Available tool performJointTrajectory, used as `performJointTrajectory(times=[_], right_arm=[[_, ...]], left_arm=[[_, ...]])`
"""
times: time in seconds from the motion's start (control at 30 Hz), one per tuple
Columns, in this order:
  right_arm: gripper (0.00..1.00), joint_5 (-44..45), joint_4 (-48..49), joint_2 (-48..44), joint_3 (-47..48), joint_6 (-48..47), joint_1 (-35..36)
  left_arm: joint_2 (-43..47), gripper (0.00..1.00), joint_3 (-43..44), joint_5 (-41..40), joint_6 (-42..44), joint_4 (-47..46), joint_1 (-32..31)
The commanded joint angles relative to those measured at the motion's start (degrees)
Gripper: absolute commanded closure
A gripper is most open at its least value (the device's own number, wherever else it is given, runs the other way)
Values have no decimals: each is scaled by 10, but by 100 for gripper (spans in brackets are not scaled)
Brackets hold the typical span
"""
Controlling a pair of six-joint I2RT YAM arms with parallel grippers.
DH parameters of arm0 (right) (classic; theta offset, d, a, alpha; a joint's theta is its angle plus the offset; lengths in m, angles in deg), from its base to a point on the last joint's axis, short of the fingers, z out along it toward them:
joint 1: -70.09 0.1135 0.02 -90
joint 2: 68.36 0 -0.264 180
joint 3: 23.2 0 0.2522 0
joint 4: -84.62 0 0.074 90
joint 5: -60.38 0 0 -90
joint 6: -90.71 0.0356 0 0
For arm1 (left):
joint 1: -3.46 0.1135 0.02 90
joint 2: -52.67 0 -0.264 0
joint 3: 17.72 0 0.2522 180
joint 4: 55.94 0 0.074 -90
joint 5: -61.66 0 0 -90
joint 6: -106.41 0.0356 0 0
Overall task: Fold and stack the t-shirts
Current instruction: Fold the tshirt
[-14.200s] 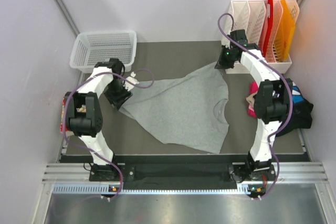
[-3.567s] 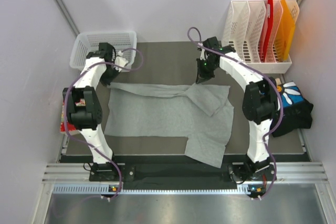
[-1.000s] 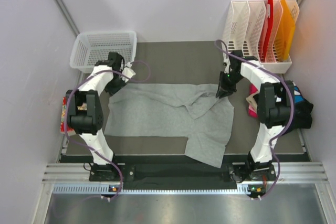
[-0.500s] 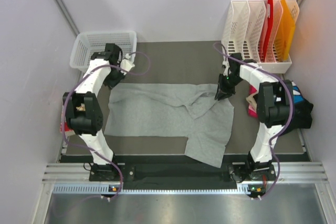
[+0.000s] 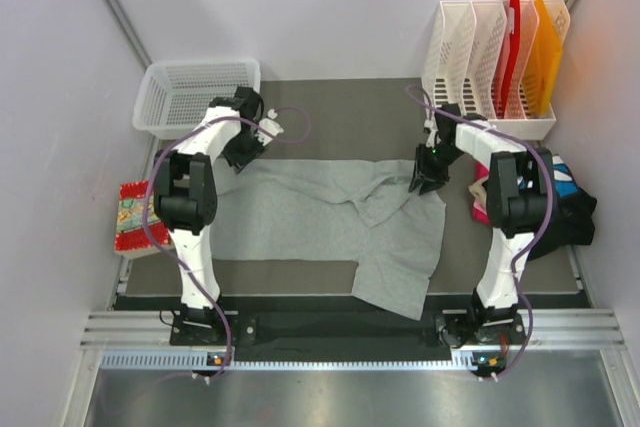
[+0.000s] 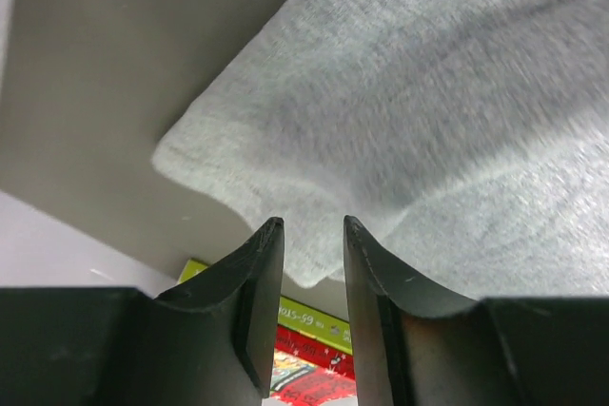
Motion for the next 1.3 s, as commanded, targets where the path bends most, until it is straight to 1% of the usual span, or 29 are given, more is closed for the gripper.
performJointTrajectory(times=[0.0,0.07,0.13,0.2,0.27,0.3,0.43,0.6,0.63,0.7,0.77,0.87,0.93,0.97,1.07,1.27], right_arm=[[65,-2,10,-23,21,-5,-3],[65,-4,10,-19,23,-5,-3],[69,-9,14,-15,26,-2,-3],[74,-16,22,-12,29,6,-3],[78,-21,28,-10,38,14,-3],[81,-24,29,-9,42,16,-2],[88,-29,34,-7,49,21,-1],[89,-31,46,-9,31,25,1],[90,-31,50,-9,27,26,1],[100,-33,54,-11,17,30,2],[100,-36,57,-16,10,32,3],[100,-34,36,-40,4,34,13],[100,-38,9,-84,-1,43,28],[100,-40,0,-121,-8,45,35],[100,-35,-53,-181,-4,48,69],[100,-47,-123,-265,-33,74,111]], left_arm=[[-11,64,27,9,-12,-11,4],[-17,64,21,6,-10,-17,4],[-19,64,13,3,-9,-21,4],[-23,64,8,1,-8,-30,4],[-27,64,1,0,-8,-33,5],[-28,65,-6,-2,-7,-40,6],[-34,66,-18,-5,-5,-53,11],[-47,66,-17,-6,-7,-54,16],[-47,66,-18,-6,-5,-55,16],[-46,66,-17,-5,-4,-55,17],[-47,66,-17,-8,-2,-56,18],[-46,67,-15,-10,0,-57,19],[-44,66,-17,-10,0,-57,19],[-43,66,-19,-10,0,-58,19],[-40,67,-24,-8,3,-62,20],[-39,67,-29,-19,17,-65,22]])
